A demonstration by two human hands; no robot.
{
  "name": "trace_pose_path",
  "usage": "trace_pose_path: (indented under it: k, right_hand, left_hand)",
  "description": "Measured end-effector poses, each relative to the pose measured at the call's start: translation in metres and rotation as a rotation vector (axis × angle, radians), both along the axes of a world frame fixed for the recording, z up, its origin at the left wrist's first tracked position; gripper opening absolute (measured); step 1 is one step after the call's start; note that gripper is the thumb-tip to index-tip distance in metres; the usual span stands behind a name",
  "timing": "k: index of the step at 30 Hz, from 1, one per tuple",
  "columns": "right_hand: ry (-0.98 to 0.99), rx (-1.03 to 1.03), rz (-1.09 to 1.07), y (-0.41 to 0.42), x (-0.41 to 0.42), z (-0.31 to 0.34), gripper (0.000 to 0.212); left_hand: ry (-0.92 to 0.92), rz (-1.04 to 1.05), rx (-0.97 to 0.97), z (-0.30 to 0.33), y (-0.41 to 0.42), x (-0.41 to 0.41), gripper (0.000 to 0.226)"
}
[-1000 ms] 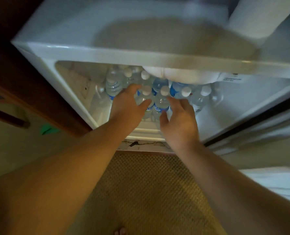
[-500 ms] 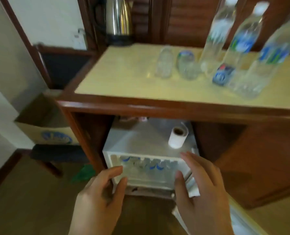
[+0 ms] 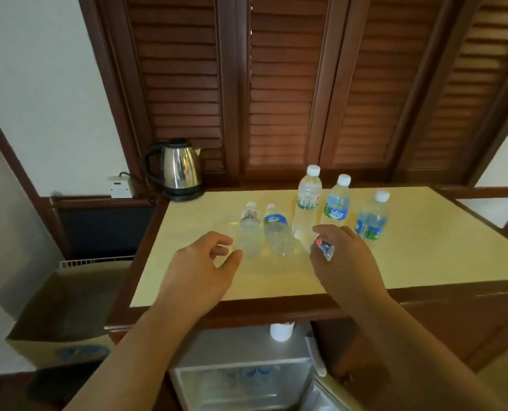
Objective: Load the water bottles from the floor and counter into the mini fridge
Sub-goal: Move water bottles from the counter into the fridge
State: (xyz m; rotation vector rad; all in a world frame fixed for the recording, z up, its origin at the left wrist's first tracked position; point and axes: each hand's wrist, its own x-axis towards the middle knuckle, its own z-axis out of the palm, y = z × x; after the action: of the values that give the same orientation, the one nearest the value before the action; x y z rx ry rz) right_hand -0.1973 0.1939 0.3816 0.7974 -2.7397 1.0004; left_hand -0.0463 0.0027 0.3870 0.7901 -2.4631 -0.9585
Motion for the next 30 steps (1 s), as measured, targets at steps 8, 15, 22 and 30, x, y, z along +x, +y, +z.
trace_pose_path:
  k: [8, 15, 22, 30]
  right_hand:
    - [-0.107, 0.380, 0.100, -0.159, -0.130, -0.013, 0.037]
    - [-0.152, 0.692, 0.006, -0.253, -0.214, -0.053, 0.040]
    - [-0.195, 0.658, -0.073, -0.261, -0.224, -0.083, 0.012]
    - [-0.276, 0.200, -0.065, -0.160, -0.123, -0.060, 0.029]
  left_hand:
    - [-0.297, 0.027, -0.022, -0.037, -0.108, -0.185, 0.051]
    - [-0.408, 0.087, 0.114, -0.081, -0.174, -0.300, 0.074]
    - [-0.309, 0.028, 0.408, -0.102, -0.171, -0.320, 0.053]
    - [-0.204, 0.227, 0.484, -0.075, -0.136, -0.202, 0.030]
